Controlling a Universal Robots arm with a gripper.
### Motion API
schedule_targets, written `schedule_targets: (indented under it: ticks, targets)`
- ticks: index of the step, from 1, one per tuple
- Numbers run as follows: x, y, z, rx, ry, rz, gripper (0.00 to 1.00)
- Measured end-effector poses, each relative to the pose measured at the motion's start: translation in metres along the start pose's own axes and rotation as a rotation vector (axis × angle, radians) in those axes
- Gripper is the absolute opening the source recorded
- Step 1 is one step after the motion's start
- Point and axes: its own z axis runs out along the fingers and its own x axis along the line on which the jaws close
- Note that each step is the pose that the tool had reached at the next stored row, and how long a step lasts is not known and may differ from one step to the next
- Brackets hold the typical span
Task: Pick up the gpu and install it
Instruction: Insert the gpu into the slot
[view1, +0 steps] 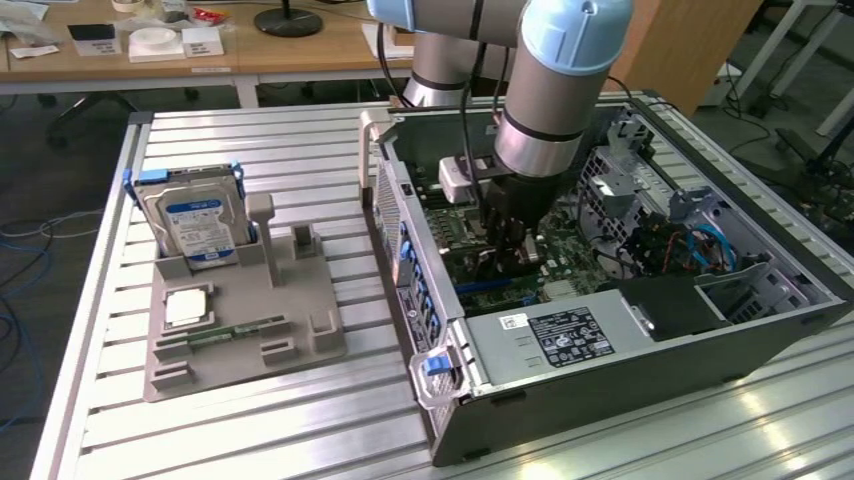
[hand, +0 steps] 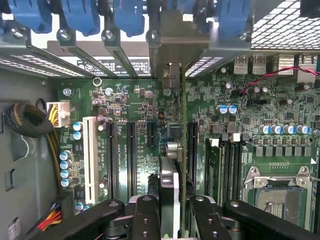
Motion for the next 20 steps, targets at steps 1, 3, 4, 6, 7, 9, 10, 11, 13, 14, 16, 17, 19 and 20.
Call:
schedule_targets:
  ticks: [1,3,4,6,7,9,10,11,13,14,16,17,19,20]
  targets:
    - [0.0,0.0001,0.0002,0.0,0.0001,0.0,0.28]
    - [0.0,0.0002,0.0016,0.0,-0.0001,0.0,0.28]
    - [0.0,0.0002,0.0022,0.0,-0.0001,0.0,0.28]
    - [0.0001,0.0003,0.0032,-0.0002,-0.0001,0.0,0.28]
    - [0.0001,0.0003,0.0037,-0.0002,-0.0001,0.0,0.28]
    - [0.0001,0.0003,0.0052,-0.0005,0.0,0.0,0.28]
    - [0.0001,0.0004,0.0064,-0.0008,-0.0001,0.0,0.28]
    - [0.0001,0.0004,0.0076,-0.001,-0.0002,0.0,0.28]
    - [0.0002,0.0005,0.009,-0.0014,-0.0001,0.0,0.28]
    - [0.0002,0.0005,0.0092,-0.0016,0.0001,0.0,0.28]
    - [0.0002,0.0005,0.0092,-0.0018,0.0002,0.0,0.28]
    - [0.0002,0.0005,0.0093,-0.0018,0.0002,0.0,0.28]
    - [0.0002,0.0005,0.0094,-0.0017,0.0,0.0,0.28]
    - [0.0002,0.0005,0.0094,-0.0017,-0.0001,0.0,0.28]
